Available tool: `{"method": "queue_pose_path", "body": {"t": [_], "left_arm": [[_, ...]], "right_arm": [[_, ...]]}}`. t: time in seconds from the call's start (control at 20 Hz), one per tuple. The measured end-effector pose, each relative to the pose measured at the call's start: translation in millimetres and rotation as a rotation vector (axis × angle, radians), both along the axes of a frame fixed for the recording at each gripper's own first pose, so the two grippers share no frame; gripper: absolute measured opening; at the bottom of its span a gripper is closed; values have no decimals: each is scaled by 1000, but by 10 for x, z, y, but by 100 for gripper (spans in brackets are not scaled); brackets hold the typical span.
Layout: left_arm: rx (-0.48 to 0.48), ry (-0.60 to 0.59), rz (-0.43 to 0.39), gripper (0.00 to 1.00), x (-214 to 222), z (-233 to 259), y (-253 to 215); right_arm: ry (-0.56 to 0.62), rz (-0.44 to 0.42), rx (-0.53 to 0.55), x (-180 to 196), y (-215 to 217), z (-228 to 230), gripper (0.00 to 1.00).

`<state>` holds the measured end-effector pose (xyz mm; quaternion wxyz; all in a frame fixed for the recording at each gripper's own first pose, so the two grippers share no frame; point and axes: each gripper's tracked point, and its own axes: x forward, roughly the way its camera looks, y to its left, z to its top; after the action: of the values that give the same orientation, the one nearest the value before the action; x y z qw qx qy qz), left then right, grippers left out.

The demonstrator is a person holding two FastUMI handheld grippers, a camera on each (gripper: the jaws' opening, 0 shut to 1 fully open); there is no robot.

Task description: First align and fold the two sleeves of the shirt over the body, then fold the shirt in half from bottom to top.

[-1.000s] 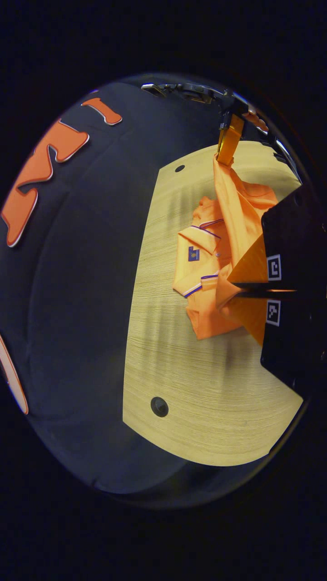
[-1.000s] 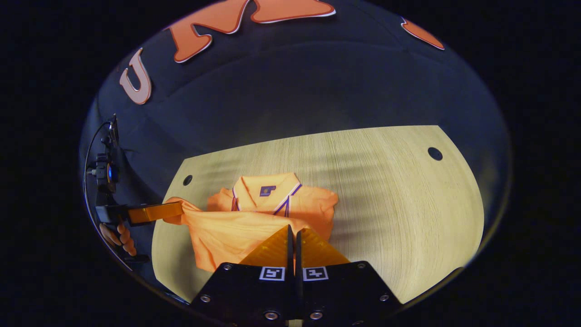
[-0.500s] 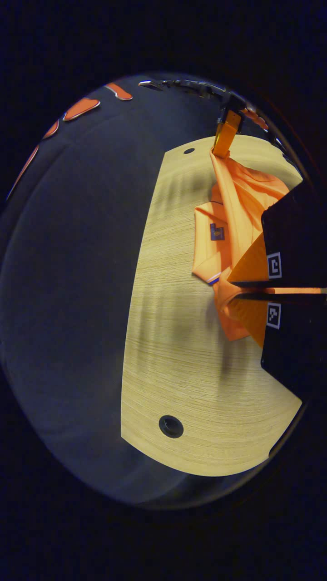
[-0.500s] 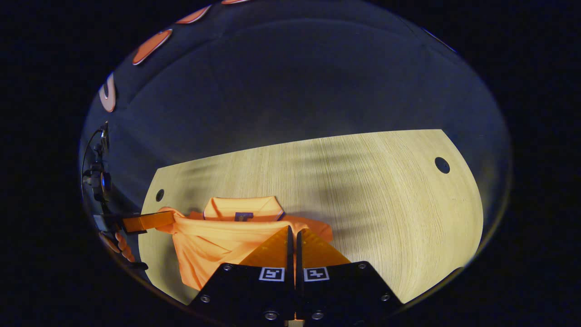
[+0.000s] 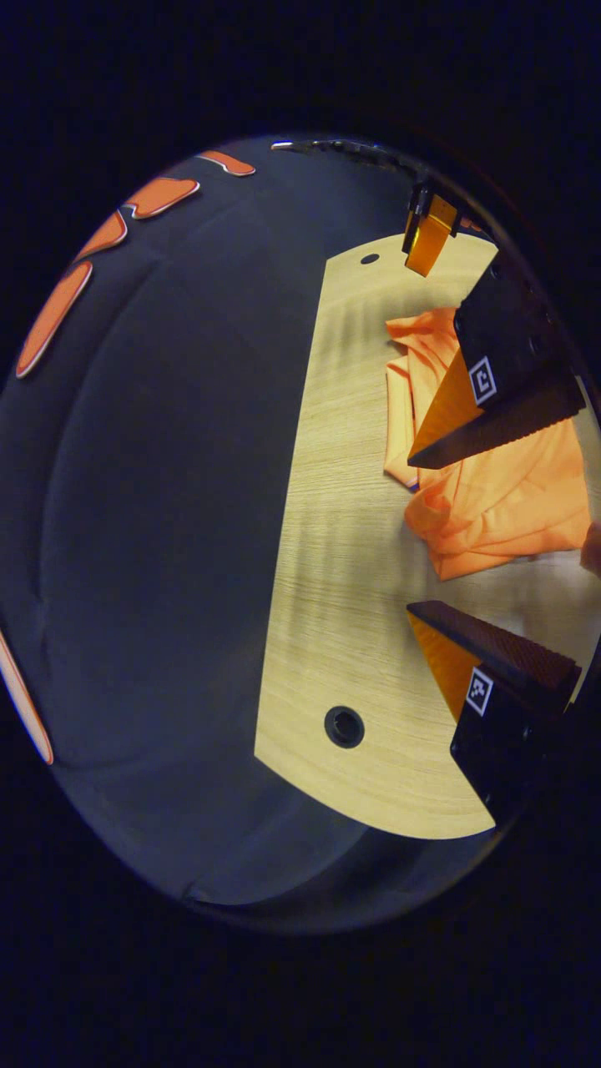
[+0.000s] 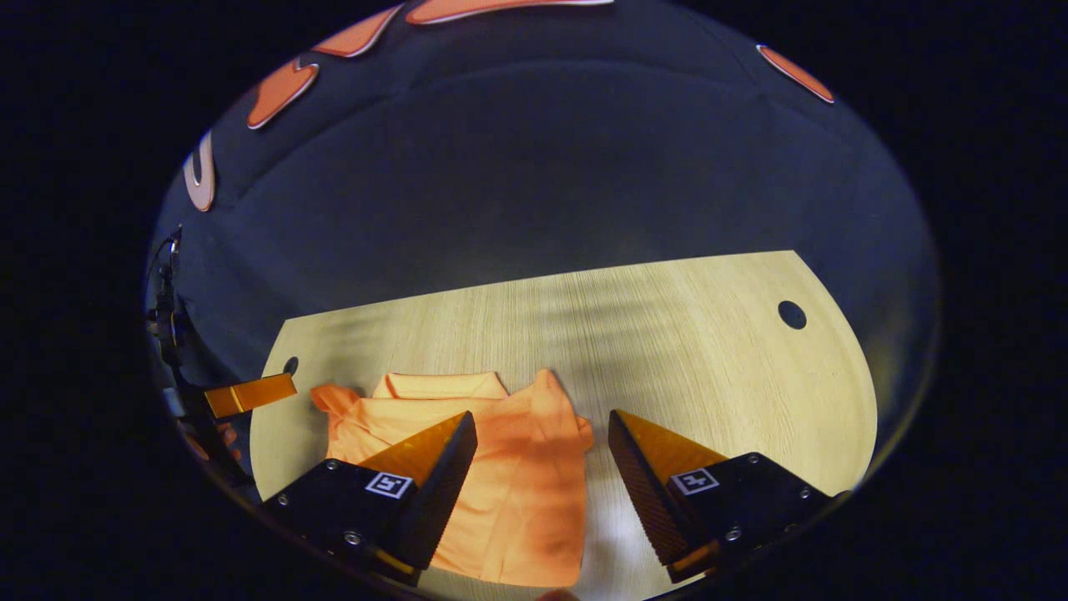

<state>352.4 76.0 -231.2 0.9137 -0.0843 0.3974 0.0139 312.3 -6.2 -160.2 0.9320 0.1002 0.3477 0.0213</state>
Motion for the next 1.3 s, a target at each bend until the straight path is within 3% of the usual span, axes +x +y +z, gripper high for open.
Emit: {"method": "queue_pose_path", "body": {"t": [0.65, 1.05, 1.3], "left_arm": [[69, -284, -42, 98, -1318, 1267, -587], [84, -566, -28, 98, -2161, 1988, -749], [135, -696, -25, 98, -2727, 2273, -876]], "right_arm": [[-304, 20, -62, -1129, 5, 1113, 98], [-532, 62, -28, -1890, 84, 1769, 98], [-680, 108, -63, -2397, 182, 1882, 97]]}}
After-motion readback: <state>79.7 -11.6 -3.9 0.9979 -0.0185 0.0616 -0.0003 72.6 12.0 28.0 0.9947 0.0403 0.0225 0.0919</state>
